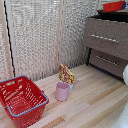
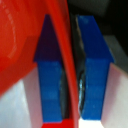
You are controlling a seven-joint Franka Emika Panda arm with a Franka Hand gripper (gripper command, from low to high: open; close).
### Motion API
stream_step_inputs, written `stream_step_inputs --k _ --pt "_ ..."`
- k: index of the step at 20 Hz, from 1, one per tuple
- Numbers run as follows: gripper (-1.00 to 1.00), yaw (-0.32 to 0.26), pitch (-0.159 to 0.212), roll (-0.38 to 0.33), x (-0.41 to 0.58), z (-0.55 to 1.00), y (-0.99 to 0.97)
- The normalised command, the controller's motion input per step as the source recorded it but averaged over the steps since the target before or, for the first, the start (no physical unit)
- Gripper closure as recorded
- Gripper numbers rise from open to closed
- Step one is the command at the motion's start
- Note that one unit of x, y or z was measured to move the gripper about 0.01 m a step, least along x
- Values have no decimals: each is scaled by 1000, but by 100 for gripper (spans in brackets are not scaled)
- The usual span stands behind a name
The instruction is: Transport the gripper mindfully toward the orange-red bowl and clasp it to elevate with ease. Ensure your robot's arm aligns efficiently with the top drawer's opening. Carefully slide the orange-red bowl into the designated spot with precision. After confirmation, withdraw the gripper gently. Close the drawer smoothly by transitioning the gripper to its handle.
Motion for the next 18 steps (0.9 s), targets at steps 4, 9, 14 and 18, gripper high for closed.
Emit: stream_step_inputs --k 4,9,14,18 --pt "100 14 -10 0 173 -139 -190" --pt "100 0 7 0 4 -5 14" --pt "-100 -3 17 0 0 69 18" --pt "-100 -17 -9 -3 -9 235 71"
